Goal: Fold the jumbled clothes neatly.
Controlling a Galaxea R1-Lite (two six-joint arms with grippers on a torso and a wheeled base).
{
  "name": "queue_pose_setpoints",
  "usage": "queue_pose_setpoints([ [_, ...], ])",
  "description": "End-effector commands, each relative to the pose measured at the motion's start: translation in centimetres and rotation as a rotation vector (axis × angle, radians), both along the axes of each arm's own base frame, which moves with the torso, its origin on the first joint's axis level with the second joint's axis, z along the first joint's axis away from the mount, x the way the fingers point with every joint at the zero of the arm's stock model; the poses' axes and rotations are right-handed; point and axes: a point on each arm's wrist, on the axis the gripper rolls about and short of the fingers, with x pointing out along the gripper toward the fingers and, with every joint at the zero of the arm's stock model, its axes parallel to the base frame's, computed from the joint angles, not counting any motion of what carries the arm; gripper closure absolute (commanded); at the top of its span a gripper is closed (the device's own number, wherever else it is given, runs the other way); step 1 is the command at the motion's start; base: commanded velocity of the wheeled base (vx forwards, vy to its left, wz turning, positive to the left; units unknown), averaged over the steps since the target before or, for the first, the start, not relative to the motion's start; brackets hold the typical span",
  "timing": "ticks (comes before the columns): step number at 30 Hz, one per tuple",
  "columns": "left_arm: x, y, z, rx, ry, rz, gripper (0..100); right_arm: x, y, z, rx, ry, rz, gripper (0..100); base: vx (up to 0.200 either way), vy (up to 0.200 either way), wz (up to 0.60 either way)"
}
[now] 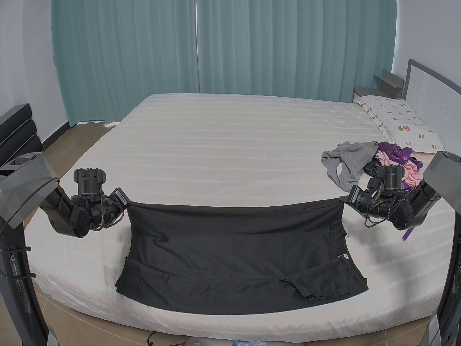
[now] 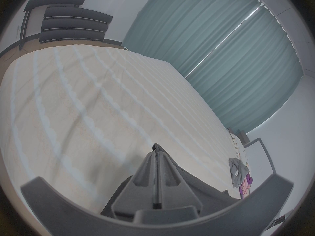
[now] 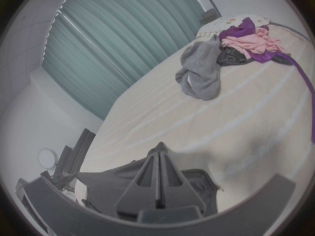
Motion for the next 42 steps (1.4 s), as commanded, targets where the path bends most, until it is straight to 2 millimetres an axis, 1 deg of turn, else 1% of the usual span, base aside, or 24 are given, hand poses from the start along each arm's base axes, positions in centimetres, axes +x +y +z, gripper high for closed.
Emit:
queue_pose_setpoints([
  [1, -1.3, 0.0, 0.3, 0.009, 0.016, -0.014, 100, -1.3, -0.1, 0.0, -0.002, 0.026, 0.003, 100, 0.000, 0.000, 0.00],
  [3, -1.5, 0.0, 0.3, 0.012, 0.019, -0.016, 100, -1.7, -0.1, 0.0, 0.000, 0.033, 0.009, 100, 0.000, 0.000, 0.00],
  [4, -1.9, 0.0, 0.2, 0.022, 0.031, -0.022, 100, -2.6, -0.1, 0.1, 0.010, 0.049, 0.029, 100, 0.000, 0.000, 0.00],
  [8, -2.9, -0.1, -0.3, 0.028, 0.064, -0.028, 100, -4.0, 0.0, -0.1, -0.011, 0.071, 0.059, 100, 0.000, 0.000, 0.00],
  [11, -3.1, -0.1, -0.4, 0.029, 0.071, -0.029, 100, -4.2, -0.1, -0.3, -0.020, 0.076, 0.065, 100, 0.000, 0.000, 0.00],
  [12, -4.0, -0.1, -0.6, 0.031, 0.091, -0.052, 100, -4.9, -0.6, -0.5, -0.037, 0.082, 0.062, 100, 0.000, 0.000, 0.00],
  [15, -5.0, -0.2, -0.9, 0.027, 0.120, -0.090, 100, -5.7, -0.8, -1.0, -0.047, 0.103, 0.068, 100, 0.000, 0.000, 0.00],
  [18, -5.6, -0.2, -1.2, 0.022, 0.138, -0.101, 100, -6.4, -0.8, -1.5, -0.058, 0.126, 0.079, 100, 0.000, 0.000, 0.00],
  [20, -6.2, -0.3, -1.5, 0.021, 0.158, -0.111, 100, -7.3, -0.8, -2.1, -0.083, 0.154, 0.098, 100, 0.000, 0.000, 0.00],
  [21, -6.2, -0.3, -1.5, 0.021, 0.158, -0.111, 100, -7.3, -0.8, -2.1, -0.083, 0.154, 0.098, 100, 0.000, 0.000, 0.00],
  [25, -7.1, -0.3, -2.5, 0.014, 0.207, -0.128, 100, -7.8, -0.7, -3.2, -0.092, 0.174, 0.109, 100, 0.000, 0.000, 0.00],
  [30, -7.9, -0.4, -3.1, 0.013, 0.238, -0.150, 100, -8.3, -0.6, -4.4, -0.093, 0.197, 0.115, 100, 0.000, 0.000, 0.00],
  [36, -8.2, -0.4, -3.5, 0.009, 0.257, -0.155, 100, -8.7, -0.6, -5.3, -0.107, 0.207, 0.127, 100, 0.000, 0.000, 0.00],
  [39, -8.3, -0.4, -3.6, 0.008, 0.263, -0.157, 100, -8.8, -0.6, -5.5, -0.113, 0.212, 0.131, 100, 0.000, 0.000, 0.00],
  [40, -8.3, -0.4, -3.6, 0.008, 0.263, -0.157, 0, -8.8, -0.6, -5.5, -0.113, 0.214, 0.131, 100, 0.000, 0.000, 0.00],
  [41, -8.3, -0.4, -3.6, 0.008, 0.265, -0.157, 0, -8.9, -0.5, -5.6, -0.114, 0.221, 0.135, 100, 0.000, 0.000, 0.00],
  [42, -8.3, -0.4, -3.7, 0.007, 0.266, -0.157, 0, -9.0, -0.5, -5.8, -0.114, 0.227, 0.136, 0, 0.000, 0.000, 0.00],
])
